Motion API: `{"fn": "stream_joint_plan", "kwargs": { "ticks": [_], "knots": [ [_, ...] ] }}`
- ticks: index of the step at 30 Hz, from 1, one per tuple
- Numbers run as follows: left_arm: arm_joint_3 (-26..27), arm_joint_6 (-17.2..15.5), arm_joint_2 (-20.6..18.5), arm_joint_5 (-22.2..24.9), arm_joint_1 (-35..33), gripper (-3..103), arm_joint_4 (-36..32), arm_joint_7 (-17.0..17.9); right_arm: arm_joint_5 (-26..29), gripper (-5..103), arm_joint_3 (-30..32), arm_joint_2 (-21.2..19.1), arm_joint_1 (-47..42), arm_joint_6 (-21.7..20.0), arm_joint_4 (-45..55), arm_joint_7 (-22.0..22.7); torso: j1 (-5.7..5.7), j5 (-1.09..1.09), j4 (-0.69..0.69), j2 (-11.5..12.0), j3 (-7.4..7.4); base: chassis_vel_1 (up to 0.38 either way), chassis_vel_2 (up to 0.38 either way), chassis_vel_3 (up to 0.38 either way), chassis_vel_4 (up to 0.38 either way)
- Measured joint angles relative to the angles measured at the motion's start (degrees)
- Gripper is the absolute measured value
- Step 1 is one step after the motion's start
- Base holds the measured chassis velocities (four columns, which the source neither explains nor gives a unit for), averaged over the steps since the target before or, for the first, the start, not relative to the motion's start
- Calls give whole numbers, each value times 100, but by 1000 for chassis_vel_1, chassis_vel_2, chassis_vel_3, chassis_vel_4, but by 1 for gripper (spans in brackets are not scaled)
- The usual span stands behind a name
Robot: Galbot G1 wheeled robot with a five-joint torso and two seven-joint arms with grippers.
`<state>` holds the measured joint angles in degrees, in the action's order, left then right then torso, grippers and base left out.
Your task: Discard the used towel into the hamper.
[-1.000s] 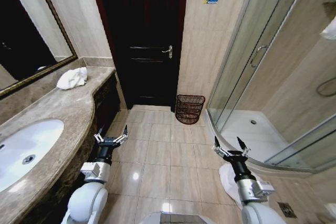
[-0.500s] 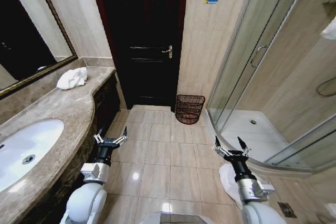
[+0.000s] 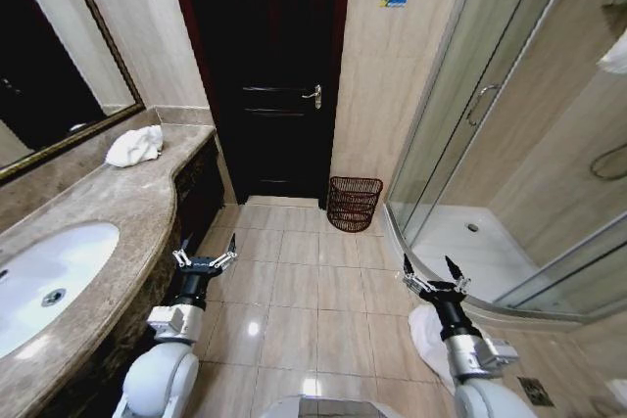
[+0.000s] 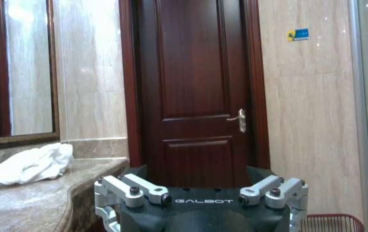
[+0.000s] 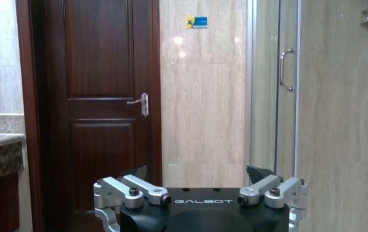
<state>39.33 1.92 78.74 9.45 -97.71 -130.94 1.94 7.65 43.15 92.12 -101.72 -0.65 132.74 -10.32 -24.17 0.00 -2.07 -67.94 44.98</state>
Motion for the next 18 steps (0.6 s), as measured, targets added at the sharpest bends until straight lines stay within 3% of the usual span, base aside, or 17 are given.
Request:
{"fn": "stream_joint_plan", "kwargs": {
  "ticks": [18],
  "knots": [
    [59,-129,29,205,2,100,4,94,-111,100,89,-1,29,42,-1,12,0,0,0,0,0,0,0,0,0]
  ]
}}
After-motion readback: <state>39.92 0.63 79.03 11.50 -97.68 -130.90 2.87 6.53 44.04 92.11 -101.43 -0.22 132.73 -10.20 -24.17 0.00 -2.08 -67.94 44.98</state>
